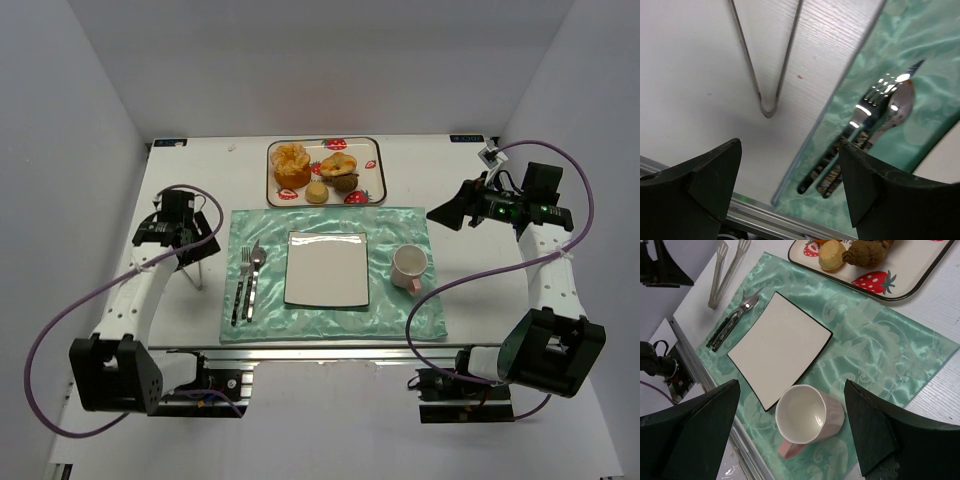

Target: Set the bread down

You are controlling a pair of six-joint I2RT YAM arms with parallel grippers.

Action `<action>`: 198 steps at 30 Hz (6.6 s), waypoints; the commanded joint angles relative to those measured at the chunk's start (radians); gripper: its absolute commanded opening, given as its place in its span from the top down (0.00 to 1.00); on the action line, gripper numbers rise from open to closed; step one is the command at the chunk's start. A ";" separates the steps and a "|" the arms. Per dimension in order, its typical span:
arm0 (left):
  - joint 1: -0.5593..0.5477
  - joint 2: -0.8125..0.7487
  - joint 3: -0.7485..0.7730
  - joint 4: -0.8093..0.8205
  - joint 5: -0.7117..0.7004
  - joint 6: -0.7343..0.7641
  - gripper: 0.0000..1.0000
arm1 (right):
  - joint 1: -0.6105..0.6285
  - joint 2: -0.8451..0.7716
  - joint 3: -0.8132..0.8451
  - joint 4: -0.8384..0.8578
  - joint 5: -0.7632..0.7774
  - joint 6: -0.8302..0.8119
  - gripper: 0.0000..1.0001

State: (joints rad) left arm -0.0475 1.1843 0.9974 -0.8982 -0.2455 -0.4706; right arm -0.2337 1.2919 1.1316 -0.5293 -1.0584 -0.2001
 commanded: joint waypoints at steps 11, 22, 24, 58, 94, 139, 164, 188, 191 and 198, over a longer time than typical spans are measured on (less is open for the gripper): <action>0.173 0.265 -0.074 0.216 0.029 0.228 0.02 | -0.003 -0.028 -0.030 0.077 -0.028 0.044 0.11; 0.187 0.500 -0.025 0.370 0.057 0.250 0.02 | -0.003 -0.005 0.000 0.057 -0.011 0.044 0.11; 0.202 0.532 0.007 0.384 0.046 0.247 0.04 | -0.006 0.000 0.008 0.043 0.000 0.036 0.11; 0.204 0.146 0.138 0.210 0.356 0.116 0.33 | -0.029 0.021 -0.003 0.087 -0.037 0.079 0.11; -0.400 0.653 0.719 0.116 0.298 0.165 0.42 | -0.029 -0.002 -0.043 0.129 -0.045 0.100 0.11; -0.436 0.753 0.758 0.097 0.272 0.181 0.35 | -0.029 0.000 -0.050 0.135 -0.045 0.100 0.11; -0.436 0.713 0.761 0.136 0.198 0.187 0.66 | -0.030 0.001 -0.047 0.138 -0.054 0.105 0.11; -0.440 0.143 0.218 0.074 0.393 0.087 0.67 | -0.030 0.020 -0.041 0.155 -0.068 0.133 0.11; -0.451 0.136 0.167 0.102 0.400 0.078 0.66 | -0.030 0.021 -0.038 0.152 -0.074 0.136 0.11; -0.499 0.161 0.159 0.078 0.374 0.093 0.61 | -0.030 0.014 -0.032 0.137 -0.069 0.125 0.11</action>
State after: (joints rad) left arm -0.5289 1.3678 1.1496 -0.8368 0.1265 -0.3820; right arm -0.2600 1.3155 1.0832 -0.4084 -1.1034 -0.0772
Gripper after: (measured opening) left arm 0.402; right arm 0.895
